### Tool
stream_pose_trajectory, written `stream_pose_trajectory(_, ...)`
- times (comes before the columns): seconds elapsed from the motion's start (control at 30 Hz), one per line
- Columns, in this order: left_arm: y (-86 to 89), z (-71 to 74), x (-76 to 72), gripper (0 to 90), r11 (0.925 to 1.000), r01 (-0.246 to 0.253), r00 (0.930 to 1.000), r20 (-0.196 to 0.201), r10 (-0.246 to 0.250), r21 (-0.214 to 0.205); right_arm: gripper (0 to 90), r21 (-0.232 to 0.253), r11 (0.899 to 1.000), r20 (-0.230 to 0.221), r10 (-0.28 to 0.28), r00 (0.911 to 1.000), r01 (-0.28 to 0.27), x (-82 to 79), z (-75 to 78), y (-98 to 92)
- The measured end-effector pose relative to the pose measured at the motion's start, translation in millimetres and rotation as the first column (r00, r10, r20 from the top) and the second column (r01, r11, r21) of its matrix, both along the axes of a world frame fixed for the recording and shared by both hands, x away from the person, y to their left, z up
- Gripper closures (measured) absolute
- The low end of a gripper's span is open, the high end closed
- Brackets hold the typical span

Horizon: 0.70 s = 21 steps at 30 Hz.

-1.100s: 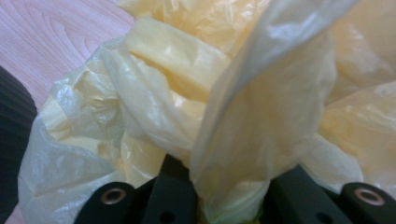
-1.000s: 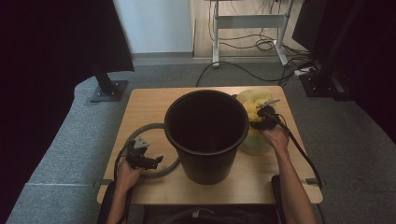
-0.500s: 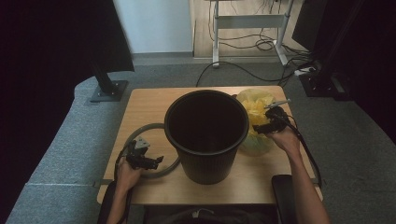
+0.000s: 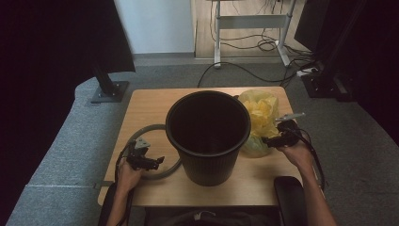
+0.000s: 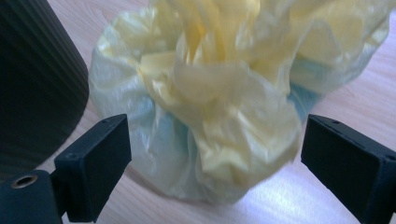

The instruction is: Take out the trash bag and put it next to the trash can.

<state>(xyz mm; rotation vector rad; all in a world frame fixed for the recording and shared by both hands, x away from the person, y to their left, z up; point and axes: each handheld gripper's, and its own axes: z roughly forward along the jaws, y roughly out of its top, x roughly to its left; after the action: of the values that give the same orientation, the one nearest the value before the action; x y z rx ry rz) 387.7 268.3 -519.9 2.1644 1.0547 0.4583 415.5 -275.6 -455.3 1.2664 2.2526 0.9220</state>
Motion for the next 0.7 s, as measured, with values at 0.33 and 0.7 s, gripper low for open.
stream_pose_trajectory(0.33,4.8,-1.1,2.5,0.0,0.9997,-0.018,0.9998,0.000,0.018,-0.018,8.4,0.029,0.999,-0.001,-0.028,0.9996,0.028,-13.7,-28.6,-15.0)
stream_pose_trajectory(0.7,3.2,-1.7,2.7,0.0,0.9998,-0.017,0.9998,-0.006,0.017,-0.008,9.0,0.044,0.998,-0.030,-0.052,0.9982,0.054,-18.6,-82.9,-24.6)
